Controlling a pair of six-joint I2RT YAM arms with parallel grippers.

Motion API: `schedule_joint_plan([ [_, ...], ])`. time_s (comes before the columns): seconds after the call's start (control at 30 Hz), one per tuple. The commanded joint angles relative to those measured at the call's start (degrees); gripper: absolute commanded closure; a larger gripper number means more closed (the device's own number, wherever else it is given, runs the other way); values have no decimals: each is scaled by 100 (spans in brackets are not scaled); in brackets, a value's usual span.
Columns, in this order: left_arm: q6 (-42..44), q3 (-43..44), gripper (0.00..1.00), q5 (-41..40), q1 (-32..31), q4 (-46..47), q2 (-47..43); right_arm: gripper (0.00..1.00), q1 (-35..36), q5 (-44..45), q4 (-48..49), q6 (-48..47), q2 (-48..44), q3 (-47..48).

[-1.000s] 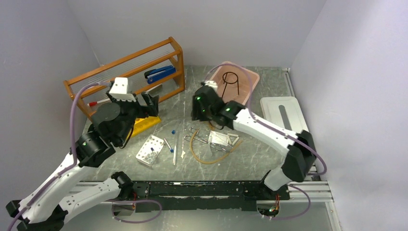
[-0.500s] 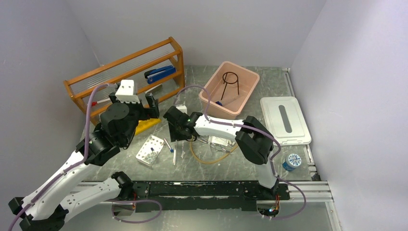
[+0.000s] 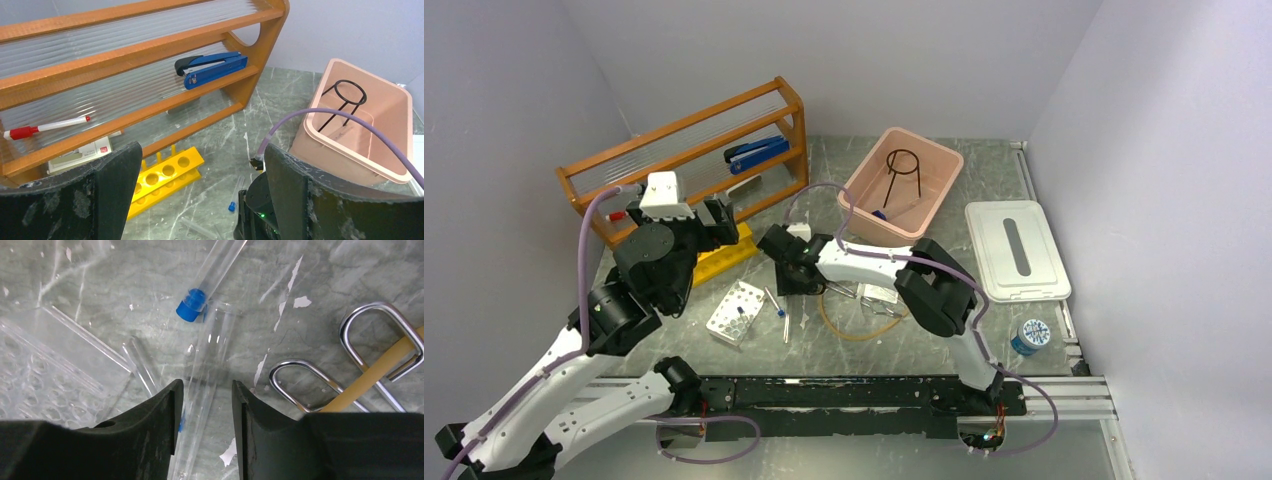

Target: Organize the chemistry lab equipment

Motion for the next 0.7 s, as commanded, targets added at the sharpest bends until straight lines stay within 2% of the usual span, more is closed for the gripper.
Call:
schedule_joint_plan([
  [0.0,26,-101,5,-142,5,60,-49,57,34,439,-282,323,97,256],
  [0.27,36,-193,4,-181,5,66,-61,62,37,672,-619,404,295,468],
  [0.67,-195,-118,4,-86,0,-169,20,68,35,617,-537,329,423,552],
])
